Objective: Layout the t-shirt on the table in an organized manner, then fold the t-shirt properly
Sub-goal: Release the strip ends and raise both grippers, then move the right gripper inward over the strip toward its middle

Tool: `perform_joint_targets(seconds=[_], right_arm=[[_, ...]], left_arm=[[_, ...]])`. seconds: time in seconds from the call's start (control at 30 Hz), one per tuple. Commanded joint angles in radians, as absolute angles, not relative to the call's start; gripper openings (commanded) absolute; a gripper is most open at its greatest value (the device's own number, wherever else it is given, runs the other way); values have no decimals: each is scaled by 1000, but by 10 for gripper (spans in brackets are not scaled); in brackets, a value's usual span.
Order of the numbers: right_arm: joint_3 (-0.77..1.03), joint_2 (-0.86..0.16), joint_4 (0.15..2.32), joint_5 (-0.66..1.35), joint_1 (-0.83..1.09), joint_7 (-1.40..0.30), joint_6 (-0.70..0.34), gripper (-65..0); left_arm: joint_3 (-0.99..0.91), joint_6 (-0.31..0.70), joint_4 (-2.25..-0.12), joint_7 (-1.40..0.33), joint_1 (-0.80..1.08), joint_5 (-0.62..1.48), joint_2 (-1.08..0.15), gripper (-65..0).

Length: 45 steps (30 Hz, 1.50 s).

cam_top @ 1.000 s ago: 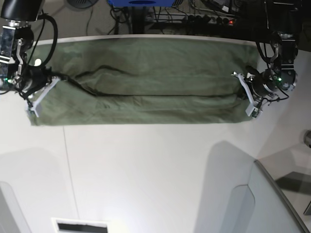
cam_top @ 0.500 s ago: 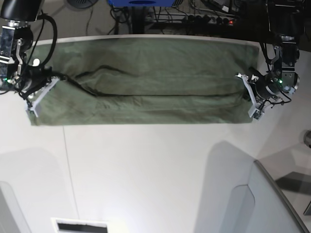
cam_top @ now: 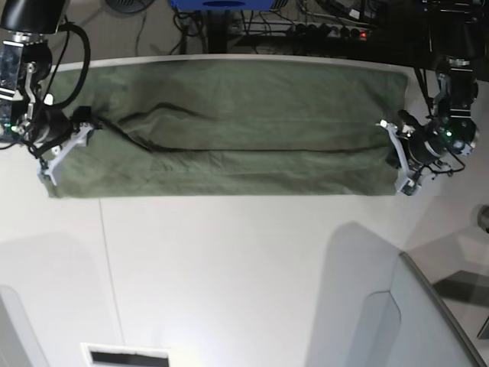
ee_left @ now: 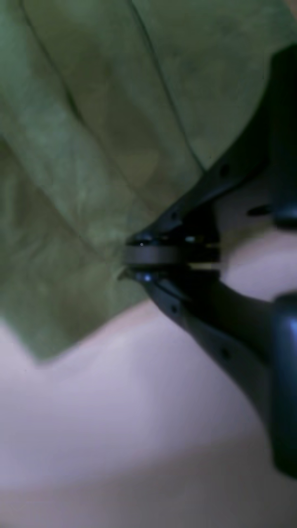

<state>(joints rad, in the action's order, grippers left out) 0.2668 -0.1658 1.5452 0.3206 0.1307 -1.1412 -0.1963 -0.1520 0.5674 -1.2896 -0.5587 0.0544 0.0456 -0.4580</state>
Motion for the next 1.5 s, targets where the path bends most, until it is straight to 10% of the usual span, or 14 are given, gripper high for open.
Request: perform_joint_targets(seconds=[0.0, 0.17, 0.37, 0.43, 0.57, 1.47], right_arm=[[272, -180, 1572, 323, 117, -1133, -179, -306], [272, -186, 1650, 323, 117, -1133, -145, -294], [206, -170, 1810, 329, 119, -1133, -150, -308], [110, -151, 1831, 329, 104, -1133, -150, -399], [-53, -97, 1733, 329, 27, -1132, -150, -650], [-185, 5, 1161, 325, -139, -822, -148, -635]], left_arm=[[-162, 561, -1323, -547, 51, 50, -478, -609], [-170, 561, -1372, -549, 64, 51, -518, -446], [-394, 561, -1369, -549, 104, 70, -510, -499], [-470, 562, -1353, -544, 131, 143, -510, -650], [-608, 562, -1287, -542, 174, 303, -518, -650], [-650, 562, -1248, -364, 282, 331, -469, -650]])
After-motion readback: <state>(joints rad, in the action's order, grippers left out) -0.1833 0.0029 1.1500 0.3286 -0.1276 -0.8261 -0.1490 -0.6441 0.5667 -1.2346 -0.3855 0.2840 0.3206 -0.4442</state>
